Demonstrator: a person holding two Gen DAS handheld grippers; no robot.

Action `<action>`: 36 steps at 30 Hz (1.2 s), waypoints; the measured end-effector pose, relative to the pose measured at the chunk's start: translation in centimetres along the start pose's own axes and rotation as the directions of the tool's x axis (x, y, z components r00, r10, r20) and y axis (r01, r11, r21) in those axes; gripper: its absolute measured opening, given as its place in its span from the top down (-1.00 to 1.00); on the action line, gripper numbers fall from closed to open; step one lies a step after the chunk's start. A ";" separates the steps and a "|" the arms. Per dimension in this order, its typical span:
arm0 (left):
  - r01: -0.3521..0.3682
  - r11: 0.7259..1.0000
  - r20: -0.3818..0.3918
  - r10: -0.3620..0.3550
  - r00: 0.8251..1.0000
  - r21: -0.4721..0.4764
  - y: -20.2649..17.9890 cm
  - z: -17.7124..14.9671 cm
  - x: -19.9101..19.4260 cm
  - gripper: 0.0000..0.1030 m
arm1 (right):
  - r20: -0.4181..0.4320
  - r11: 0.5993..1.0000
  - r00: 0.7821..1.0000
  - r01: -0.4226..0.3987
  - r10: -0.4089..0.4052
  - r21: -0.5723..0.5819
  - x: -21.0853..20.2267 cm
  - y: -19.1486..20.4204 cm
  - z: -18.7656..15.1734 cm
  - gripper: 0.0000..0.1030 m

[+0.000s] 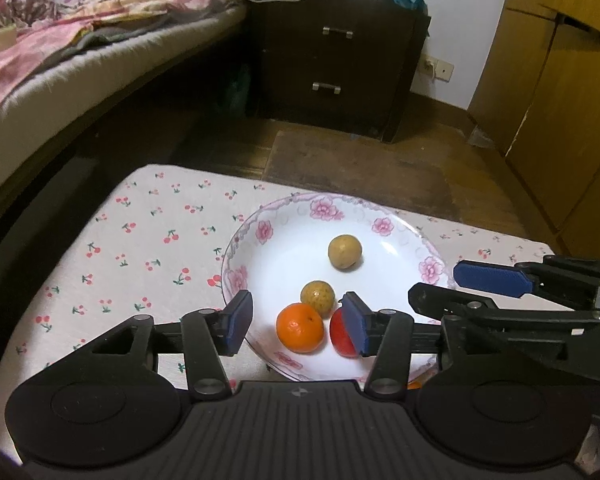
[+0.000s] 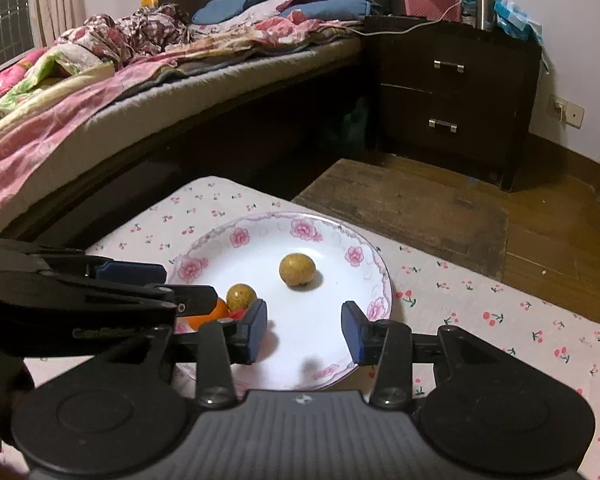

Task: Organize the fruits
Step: 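Open both grippers to release the tomato and mandarin into the bowl, then withdraw both grippers from the bowl back toward the remaining fruits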

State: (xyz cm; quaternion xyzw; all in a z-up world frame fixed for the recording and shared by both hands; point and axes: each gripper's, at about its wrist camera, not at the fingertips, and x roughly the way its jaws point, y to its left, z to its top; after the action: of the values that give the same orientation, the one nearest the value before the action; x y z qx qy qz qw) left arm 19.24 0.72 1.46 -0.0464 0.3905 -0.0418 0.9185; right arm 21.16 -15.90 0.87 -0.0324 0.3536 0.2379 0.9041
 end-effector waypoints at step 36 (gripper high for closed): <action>0.001 0.998 -0.111 0.007 0.994 0.071 2.5 -8.9 -3.3 -0.16 | -0.101 0.996 0.993 -0.067 0.060 -0.060 -4.5 4.7 -4.1 0.39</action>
State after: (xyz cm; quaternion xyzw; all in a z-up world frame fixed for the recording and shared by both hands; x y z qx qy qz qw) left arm 10.69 3.10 -2.63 -0.0110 0.4393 -0.0568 0.8965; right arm 13.56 -14.49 1.30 -0.0613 0.3911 0.2757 0.8760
